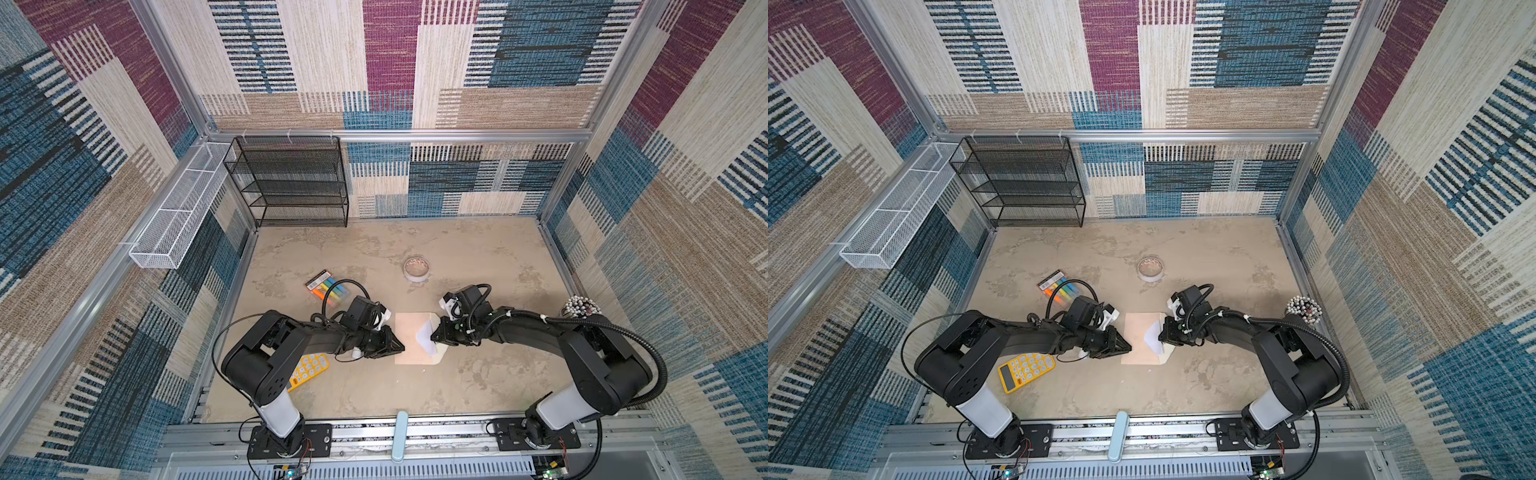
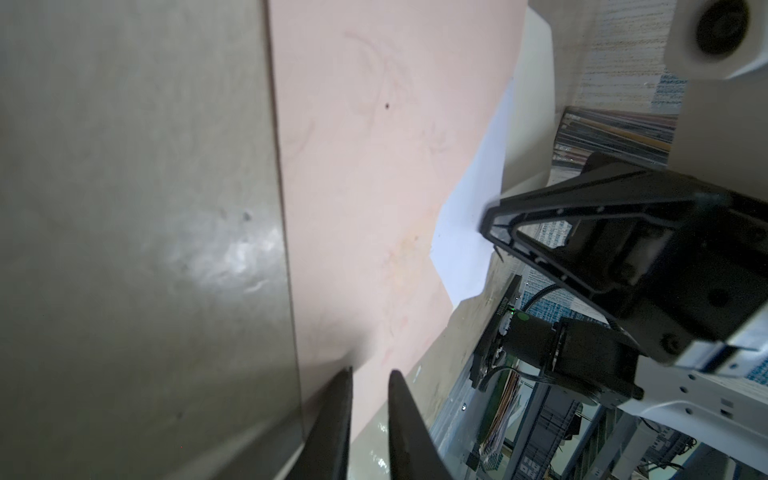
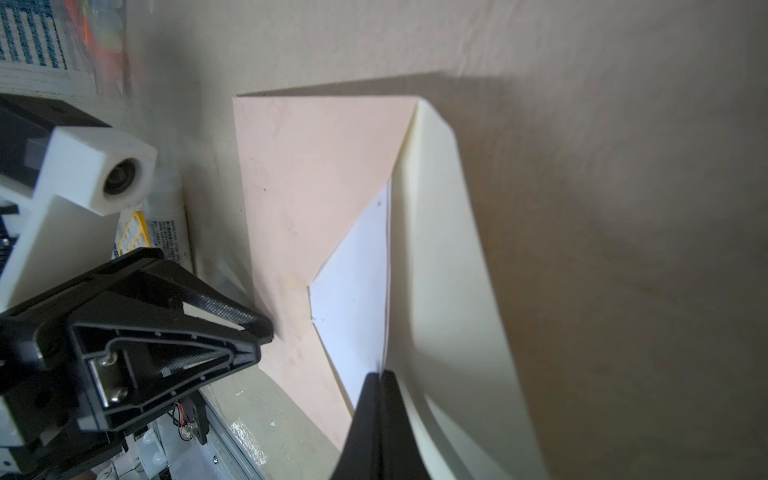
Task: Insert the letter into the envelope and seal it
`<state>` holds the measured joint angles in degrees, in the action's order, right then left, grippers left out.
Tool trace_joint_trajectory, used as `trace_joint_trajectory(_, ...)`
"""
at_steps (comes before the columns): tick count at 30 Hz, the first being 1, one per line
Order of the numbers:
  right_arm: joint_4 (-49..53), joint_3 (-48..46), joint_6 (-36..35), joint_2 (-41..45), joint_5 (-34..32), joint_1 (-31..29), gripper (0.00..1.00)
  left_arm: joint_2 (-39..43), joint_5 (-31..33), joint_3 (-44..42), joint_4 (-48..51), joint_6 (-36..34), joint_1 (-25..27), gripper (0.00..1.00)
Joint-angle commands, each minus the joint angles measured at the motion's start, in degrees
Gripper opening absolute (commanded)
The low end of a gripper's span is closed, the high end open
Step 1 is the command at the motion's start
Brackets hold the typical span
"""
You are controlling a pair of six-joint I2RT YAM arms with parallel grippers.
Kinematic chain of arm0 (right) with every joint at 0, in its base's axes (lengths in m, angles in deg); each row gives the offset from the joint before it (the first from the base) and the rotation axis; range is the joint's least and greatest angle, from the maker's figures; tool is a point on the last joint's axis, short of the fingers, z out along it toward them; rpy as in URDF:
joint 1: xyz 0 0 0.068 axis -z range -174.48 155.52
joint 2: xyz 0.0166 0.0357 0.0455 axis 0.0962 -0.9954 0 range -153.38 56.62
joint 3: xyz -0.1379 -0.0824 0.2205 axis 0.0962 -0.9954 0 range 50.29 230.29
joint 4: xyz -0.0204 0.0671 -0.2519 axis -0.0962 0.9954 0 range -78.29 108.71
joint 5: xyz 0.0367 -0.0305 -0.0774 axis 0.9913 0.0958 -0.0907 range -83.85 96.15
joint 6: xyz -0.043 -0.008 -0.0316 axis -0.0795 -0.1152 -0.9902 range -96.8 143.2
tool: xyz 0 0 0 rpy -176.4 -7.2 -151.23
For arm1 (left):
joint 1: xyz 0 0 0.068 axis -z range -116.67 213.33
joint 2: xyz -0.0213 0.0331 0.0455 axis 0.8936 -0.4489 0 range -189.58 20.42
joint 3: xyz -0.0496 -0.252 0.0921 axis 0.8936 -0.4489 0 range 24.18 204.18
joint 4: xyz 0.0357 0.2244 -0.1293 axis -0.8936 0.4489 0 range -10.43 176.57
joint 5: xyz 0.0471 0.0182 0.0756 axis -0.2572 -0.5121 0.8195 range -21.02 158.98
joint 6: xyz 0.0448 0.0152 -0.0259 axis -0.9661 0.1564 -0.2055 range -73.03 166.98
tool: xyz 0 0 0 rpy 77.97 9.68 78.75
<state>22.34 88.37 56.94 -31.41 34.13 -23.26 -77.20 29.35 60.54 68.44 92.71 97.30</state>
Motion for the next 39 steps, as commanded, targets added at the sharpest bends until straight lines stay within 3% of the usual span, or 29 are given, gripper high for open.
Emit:
trace_joint_trajectory(1,0.6,-1.0,0.7,1.2,-0.7,0.3,0.00,-1.2,5.4,-0.4,4.5,1.1,-0.1,0.22)
trace_joint_trajectory(10,-1.2,-3.4,3.4,2.5,-0.3,0.4,0.00,-2.3,5.0,-0.2,3.6,1.6,0.0,0.24)
trace_joint_trajectory(27,-1.2,-6.2,8.7,8.4,-2.6,0.4,0.00,-5.0,5.5,-0.3,3.2,2.5,0.1,0.11)
trace_joint_trajectory(39,-1.4,-8.8,10.1,7.8,-2.4,0.5,0.00,-5.1,6.0,0.6,5.5,2.3,0.1,0.06)
